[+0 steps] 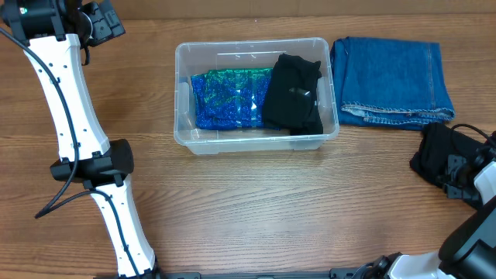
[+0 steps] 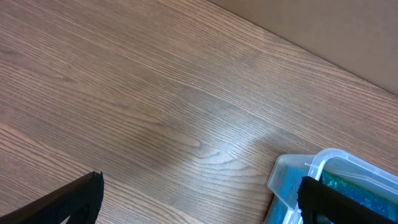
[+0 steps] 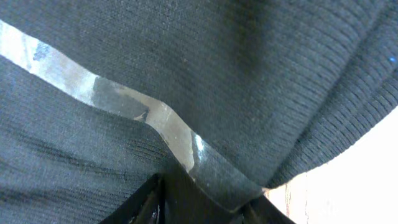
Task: Pack container
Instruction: 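Reach right gripper to the black cloth on the right and grasp, then carry the black cloth with right gripper and drop it in the bin, then grasp the folded blue jeans with the right gripper, then lift the jeans with right gripper and lay them flat in the bin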
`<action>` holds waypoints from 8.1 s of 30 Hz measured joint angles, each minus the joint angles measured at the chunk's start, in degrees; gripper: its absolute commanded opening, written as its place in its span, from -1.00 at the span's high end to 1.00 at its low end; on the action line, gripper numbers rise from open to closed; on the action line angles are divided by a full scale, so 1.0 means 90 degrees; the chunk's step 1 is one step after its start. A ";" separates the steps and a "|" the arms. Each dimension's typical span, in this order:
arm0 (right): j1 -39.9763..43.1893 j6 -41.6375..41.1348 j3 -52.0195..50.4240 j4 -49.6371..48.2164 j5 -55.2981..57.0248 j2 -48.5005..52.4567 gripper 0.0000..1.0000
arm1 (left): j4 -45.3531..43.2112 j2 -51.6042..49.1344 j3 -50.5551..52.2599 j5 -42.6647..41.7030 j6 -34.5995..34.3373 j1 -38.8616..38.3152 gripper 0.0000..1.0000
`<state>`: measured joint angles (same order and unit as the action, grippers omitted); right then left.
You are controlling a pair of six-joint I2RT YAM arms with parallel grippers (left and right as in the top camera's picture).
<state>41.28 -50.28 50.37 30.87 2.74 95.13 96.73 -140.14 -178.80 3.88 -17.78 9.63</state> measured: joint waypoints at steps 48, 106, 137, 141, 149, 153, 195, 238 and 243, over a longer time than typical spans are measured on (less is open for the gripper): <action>-0.7660 0.1246 0.0546 -0.2380 -0.0080 -0.2395 0.92 | 0.0012 0.0000 0.0000 0.0000 0.0000 0.0000 -1.00; -0.4131 -0.0653 0.3388 0.2516 0.0131 0.0651 -1.00 | 0.0015 0.0000 0.0000 0.0002 0.0002 0.0000 -1.00; -0.4126 -0.1069 0.2778 0.0542 0.0136 0.2154 -1.00 | 0.0015 0.0000 0.0000 0.0000 0.0002 0.0000 -1.00; -0.4056 -0.1399 0.2756 0.0386 -0.0129 0.2157 -0.99 | 0.0015 0.0000 0.0000 0.0000 0.0000 0.0000 -1.00; -0.4061 -0.1158 0.2574 -0.0410 -0.0311 0.2149 0.92 | 0.0015 0.0000 0.0000 0.0002 0.0002 0.0000 -1.00; -0.4058 -0.0729 0.2397 -0.0580 -0.0279 0.2059 0.93 | 0.0015 0.0000 0.0000 0.0002 0.0002 0.0000 -1.00; -0.9299 0.1032 0.6183 0.1382 0.2917 0.1207 0.92 | 0.0015 0.0000 0.0000 0.0002 0.0000 0.0000 -1.00; -0.7927 0.1863 0.4617 0.2705 0.0695 0.1819 -0.37 | 0.0015 0.0000 0.0000 0.0002 0.0002 0.0000 -1.00; -0.7902 0.2441 0.5962 0.3293 0.0100 0.1797 -0.41 | 0.0015 0.0000 0.0000 0.0002 0.0000 0.0000 -1.00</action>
<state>-29.85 -28.32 104.03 60.51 3.64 111.31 96.86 -140.14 -178.80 3.90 -17.78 9.63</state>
